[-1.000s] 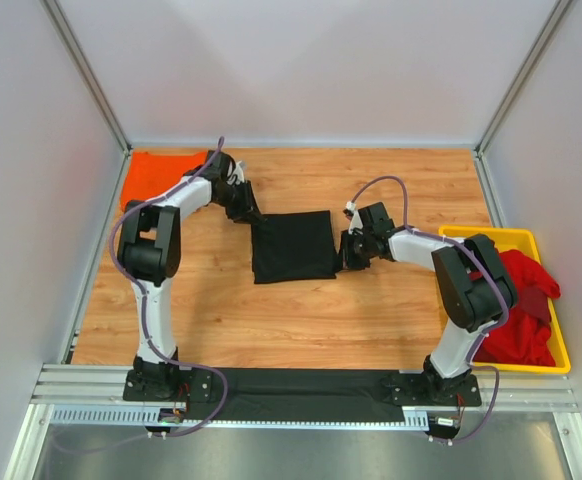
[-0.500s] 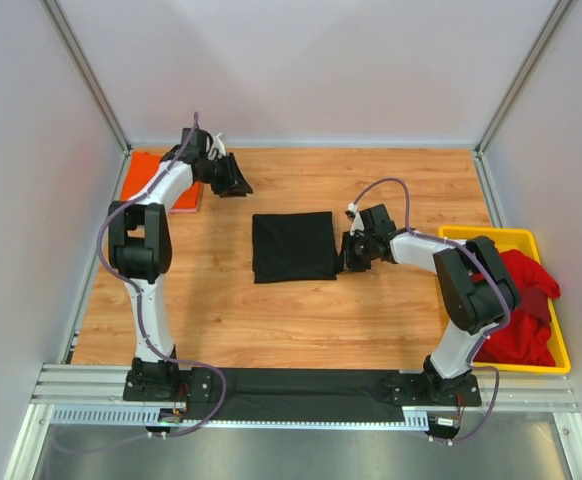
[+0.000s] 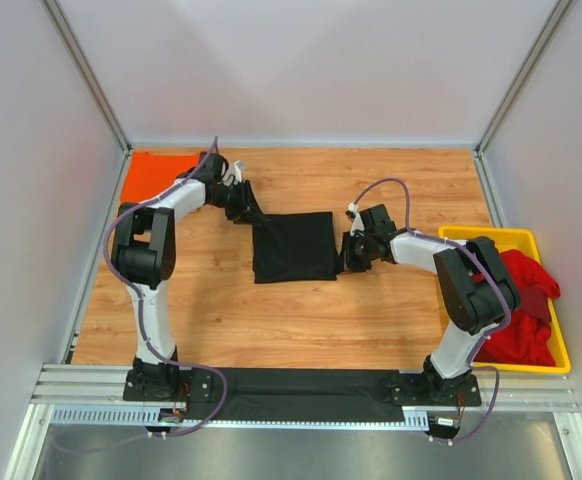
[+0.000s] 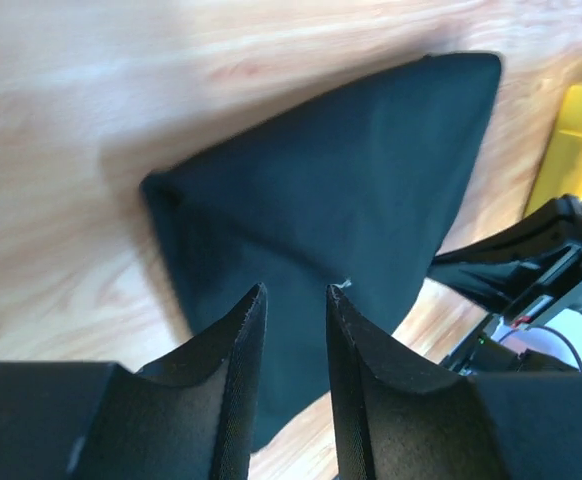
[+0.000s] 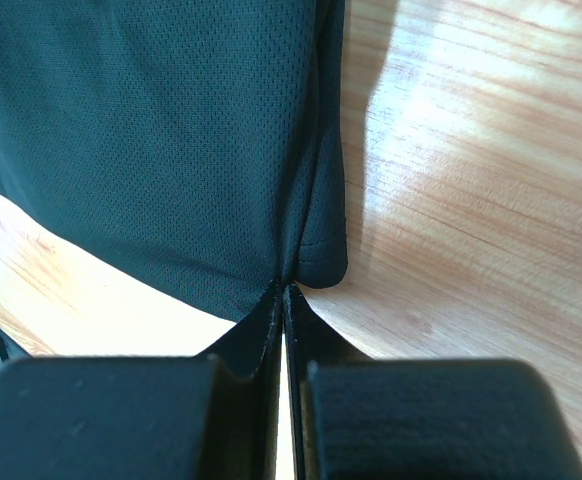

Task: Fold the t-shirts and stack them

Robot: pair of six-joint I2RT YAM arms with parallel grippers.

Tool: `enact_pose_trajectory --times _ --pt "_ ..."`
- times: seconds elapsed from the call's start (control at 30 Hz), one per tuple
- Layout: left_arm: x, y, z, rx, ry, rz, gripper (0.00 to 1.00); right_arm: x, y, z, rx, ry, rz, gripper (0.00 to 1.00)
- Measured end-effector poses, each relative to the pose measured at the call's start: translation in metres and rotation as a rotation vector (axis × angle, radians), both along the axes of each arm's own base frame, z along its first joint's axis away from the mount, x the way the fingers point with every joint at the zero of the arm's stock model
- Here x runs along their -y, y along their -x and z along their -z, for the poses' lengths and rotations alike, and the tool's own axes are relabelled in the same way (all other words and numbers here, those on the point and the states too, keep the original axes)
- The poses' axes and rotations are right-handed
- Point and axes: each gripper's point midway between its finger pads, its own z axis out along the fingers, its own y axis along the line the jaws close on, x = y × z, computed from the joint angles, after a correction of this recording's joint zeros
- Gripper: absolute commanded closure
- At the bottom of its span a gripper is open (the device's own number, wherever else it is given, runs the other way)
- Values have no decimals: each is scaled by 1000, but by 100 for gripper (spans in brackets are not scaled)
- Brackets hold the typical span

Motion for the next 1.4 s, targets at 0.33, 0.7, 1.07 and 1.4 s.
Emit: enact_pose_trajectory --times 0.33,0.7,1.07,1.4 --pt "4 -42 24 3 -28 -9 65 0 1 1 -3 -1 3 100" --pt "-33 -89 1 108 -174 -90 62 0 1 1 -6 0 11 100" --pt "-36 15 10 18 -178 -63 53 4 4 -5 -17 10 30 76" --pt "-20 40 16 8 -137 -36 39 6 -1 -39 49 -1 56 48"
